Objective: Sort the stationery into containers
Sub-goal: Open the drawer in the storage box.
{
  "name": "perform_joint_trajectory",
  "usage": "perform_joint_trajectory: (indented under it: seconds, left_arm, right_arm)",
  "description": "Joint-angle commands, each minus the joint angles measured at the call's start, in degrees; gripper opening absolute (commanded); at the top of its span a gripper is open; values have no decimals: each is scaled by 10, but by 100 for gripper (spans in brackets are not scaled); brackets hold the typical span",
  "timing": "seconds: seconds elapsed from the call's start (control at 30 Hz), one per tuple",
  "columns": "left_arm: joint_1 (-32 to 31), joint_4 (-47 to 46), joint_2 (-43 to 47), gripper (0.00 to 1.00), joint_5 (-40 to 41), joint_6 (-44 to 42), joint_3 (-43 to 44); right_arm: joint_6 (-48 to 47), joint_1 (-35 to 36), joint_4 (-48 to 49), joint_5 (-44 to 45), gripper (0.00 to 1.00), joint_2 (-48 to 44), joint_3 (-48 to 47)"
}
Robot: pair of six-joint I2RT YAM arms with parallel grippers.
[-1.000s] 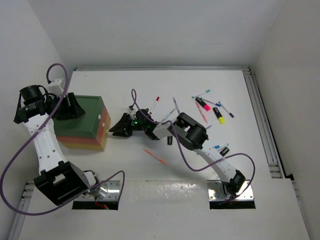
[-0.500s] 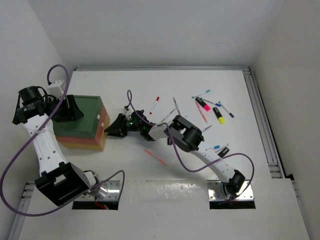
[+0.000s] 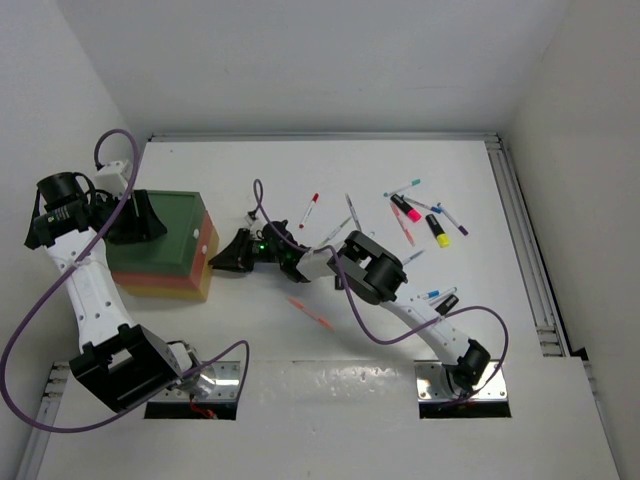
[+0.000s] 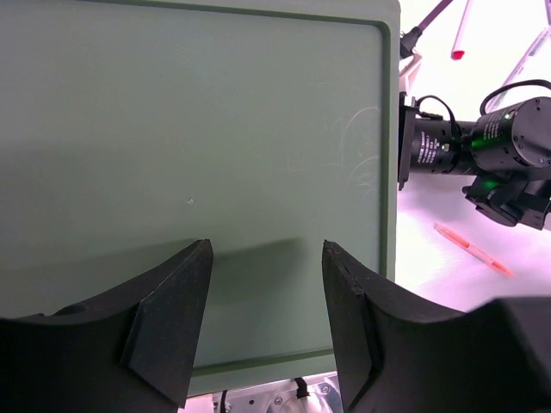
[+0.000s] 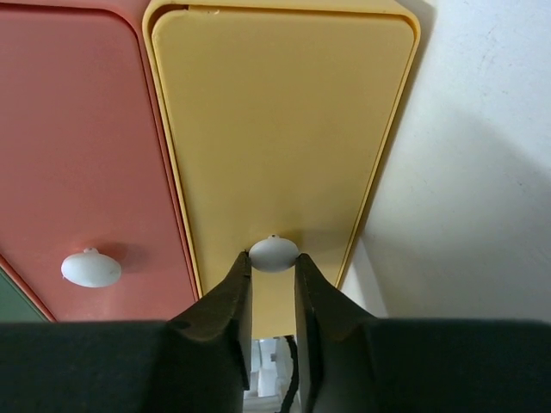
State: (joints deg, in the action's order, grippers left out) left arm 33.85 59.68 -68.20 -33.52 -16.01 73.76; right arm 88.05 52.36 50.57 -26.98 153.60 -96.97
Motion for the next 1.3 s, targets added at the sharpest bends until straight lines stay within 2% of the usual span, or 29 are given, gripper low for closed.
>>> perform_joint_trajectory:
  seconds: [0.0,0.03,0.13,0.4,0.67,0.7,0.83,1.27]
  left_arm:
    - [6,12,-4,61,13,-1,-8]
    - [6,11,-7,61,14,-1,-9]
    - [6,11,-11,60,23,5,-10]
    - [6,-4,-27,60,30,18,-25]
    - [5,-9,-26,60,32,17,-27]
    - [5,-8,-25,60,30,17,-28]
    - [5,-11,-19,61,32,17,-32]
    - [5,-13,-18,61,40,6,-37]
  right_arm:
    - [-24,3,32,11,14,-8,-10]
    - [-24,-1,33,10,7,-8,-9]
    - [-25,-11,39,4,0,-20,12]
    - [-74,-40,49,-11,0,-117,144]
    - [-101,-59,66,-36,0,-173,256]
    - [-102,-58,66,-43,4,-175,259]
    - [-89,-55,65,-44,35,-158,233]
    - [-53,-25,52,-6,36,-84,111]
